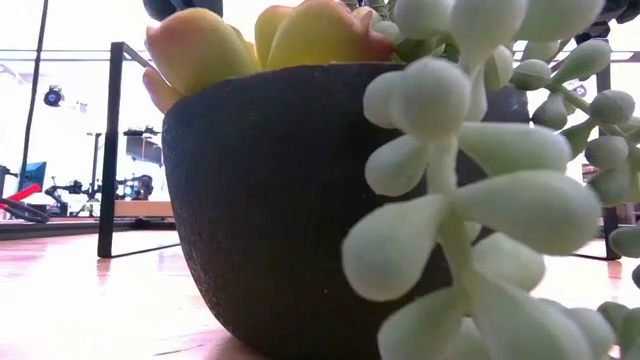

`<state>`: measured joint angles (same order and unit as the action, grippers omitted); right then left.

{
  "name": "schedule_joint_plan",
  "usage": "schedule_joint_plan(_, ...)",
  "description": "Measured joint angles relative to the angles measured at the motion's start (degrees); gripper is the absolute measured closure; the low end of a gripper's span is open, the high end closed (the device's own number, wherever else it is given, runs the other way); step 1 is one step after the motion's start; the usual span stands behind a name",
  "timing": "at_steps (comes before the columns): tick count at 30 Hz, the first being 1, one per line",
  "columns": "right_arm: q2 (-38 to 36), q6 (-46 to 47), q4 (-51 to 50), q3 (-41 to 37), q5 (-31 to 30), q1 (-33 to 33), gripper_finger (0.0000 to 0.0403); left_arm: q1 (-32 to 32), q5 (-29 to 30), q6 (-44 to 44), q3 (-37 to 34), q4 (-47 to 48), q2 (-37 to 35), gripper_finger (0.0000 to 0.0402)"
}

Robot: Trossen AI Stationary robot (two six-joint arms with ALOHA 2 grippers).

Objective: Pick & Place candle stick holders
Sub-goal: Put the pink glass candle holder on the shelf

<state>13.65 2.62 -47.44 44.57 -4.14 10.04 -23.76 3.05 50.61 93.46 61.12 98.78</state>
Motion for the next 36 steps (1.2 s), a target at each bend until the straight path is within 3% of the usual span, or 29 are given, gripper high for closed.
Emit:
schedule_joint_plan(6, 0.0, 0.0, 0.0, 0.0, 0.0, 0.0, 0.0394, -0.6, 4.3, -3.1, 1.0, -0.4, 0.5, 0.0337)
schedule_joint_plan(16, 0.0, 0.0, 0.0, 0.0, 0.0, 0.0, 0.0394, -10.5, 31.0, -22.3, 7.6, -4.3, -2.5, 0.0337)
schedule_joint_plan(22, 0.0, 0.0, 0.0, 0.0, 0.0, 0.0, 0.0394, -17.8, 39.5, -34.9, 6.5, -6.2, -5.5, 0.0342)
schedule_joint_plan(26, 0.0, 0.0, 0.0, 0.0, 0.0, 0.0, 0.0394, -20.0, 40.2, -37.4, 0.7, -9.0, -11.0, 0.0363)
schedule_joint_plan(30, 0.0, 0.0, 0.0, 0.0, 0.0, 0.0, 0.0394, -19.7, 41.8, -36.8, -10.6, -13.8, -21.3, 0.0391)
schedule_joint_plan(36, 0.0, 0.0, 0.0, 0.0, 0.0, 0.0, 0.0394, -18.6, 41.5, -45.4, -33.4, -34.6, -42.5, 0.0393)
